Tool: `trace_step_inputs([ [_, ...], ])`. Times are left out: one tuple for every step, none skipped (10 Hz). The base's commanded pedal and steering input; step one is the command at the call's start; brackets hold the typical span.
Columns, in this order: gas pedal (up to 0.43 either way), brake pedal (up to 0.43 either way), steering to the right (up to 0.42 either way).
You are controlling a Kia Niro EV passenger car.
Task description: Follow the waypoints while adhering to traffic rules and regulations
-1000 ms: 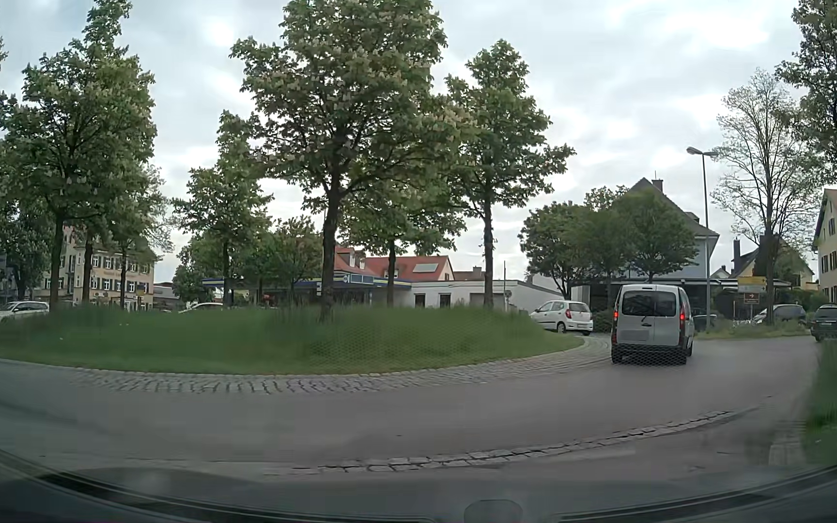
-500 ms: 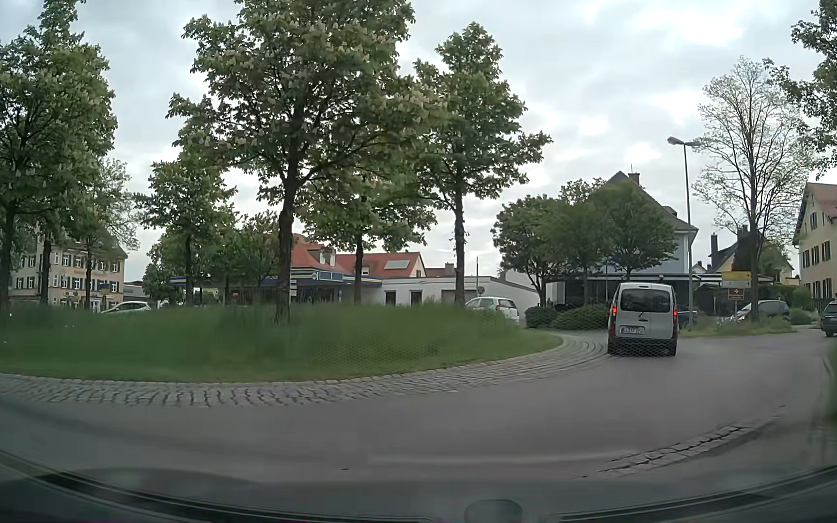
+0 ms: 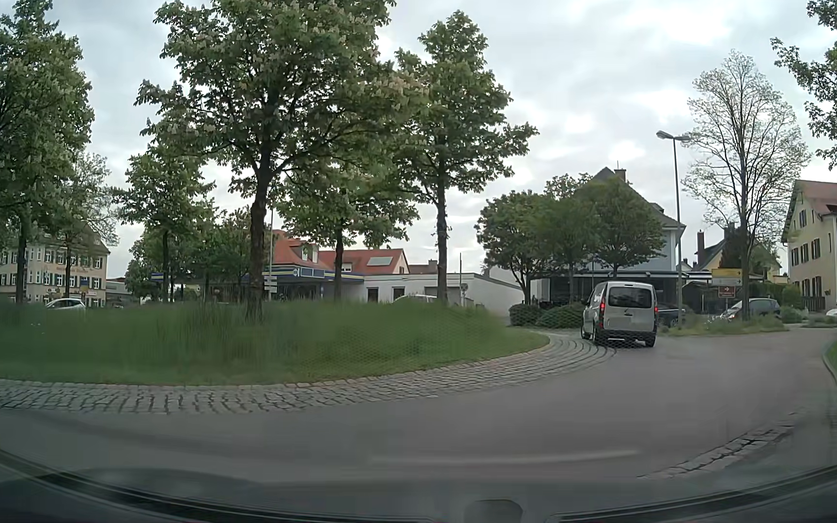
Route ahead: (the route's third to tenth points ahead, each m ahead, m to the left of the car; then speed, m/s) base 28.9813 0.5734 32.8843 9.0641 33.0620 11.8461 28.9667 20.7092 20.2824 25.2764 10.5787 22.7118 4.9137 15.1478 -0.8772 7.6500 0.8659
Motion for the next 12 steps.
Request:
trace_step_inputs([
  [0.0, 0.22, 0.16],
  [0.0, 0.22, 0.16],
  [0.0, 0.213, 0.16],
  [0.0, 0.201, 0.16],
  [0.0, 0.177, 0.16],
  [0.0, 0.177, 0.16],
  [0.0, 0.177, 0.16],
  [0.0, 0.183, 0.16],
  [0.0, 0.207, 0.16],
  [0.0, 0.207, 0.158],
  [0.0, 0.213, 0.15],
  [0.0, 0.213, 0.14],
])
